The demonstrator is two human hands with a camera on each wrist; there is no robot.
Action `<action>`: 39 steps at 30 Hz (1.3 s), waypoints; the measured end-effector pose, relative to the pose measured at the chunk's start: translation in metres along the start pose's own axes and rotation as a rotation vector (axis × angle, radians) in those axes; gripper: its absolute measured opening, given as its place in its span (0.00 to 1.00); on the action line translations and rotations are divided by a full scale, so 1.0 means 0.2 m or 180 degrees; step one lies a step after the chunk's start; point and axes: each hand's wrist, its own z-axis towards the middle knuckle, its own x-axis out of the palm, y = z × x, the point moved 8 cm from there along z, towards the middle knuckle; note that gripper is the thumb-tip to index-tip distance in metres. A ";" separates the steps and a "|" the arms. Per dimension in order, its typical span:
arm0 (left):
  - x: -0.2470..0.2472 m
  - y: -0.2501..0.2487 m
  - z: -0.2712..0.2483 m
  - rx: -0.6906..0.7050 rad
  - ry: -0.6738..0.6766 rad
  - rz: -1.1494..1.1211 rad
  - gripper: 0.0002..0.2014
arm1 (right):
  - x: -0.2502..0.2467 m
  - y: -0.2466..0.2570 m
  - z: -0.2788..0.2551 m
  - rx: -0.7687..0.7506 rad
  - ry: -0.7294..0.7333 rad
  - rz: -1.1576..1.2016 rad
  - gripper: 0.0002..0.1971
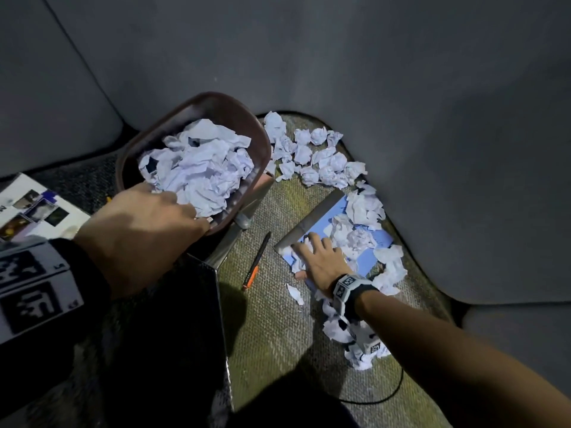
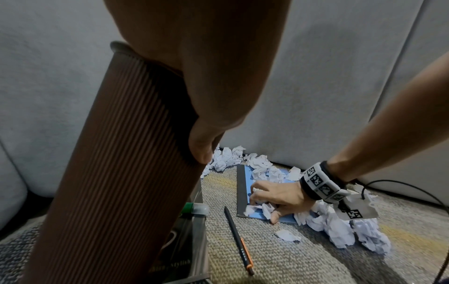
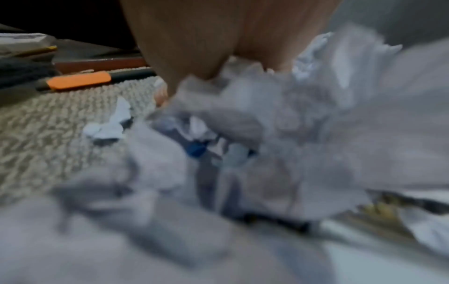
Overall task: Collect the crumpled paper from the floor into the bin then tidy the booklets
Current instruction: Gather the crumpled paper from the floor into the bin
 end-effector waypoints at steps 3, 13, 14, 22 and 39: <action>-0.01 -0.03 0.02 0.0035 0.0069 0.0111 0.14 | 0.00 0.02 0.01 -0.0246 -0.0153 0.0017 0.18; 0.00 0.03 -0.01 -0.0152 0.0041 -0.0020 0.13 | -0.84 -0.06 0.06 0.0220 -0.1245 0.1691 0.12; 0.01 0.05 -0.01 -0.0181 0.0022 -0.0043 0.13 | -1.07 -0.03 0.03 0.0036 -0.1618 0.1837 0.12; 0.00 0.08 -0.07 -0.0179 -0.0262 -0.0020 0.13 | -1.56 0.74 0.24 -0.1143 0.0297 0.1758 0.11; 0.06 0.12 -0.11 -0.0122 -0.0405 -0.0191 0.12 | -1.43 0.87 0.36 -0.0540 0.1477 0.2364 0.18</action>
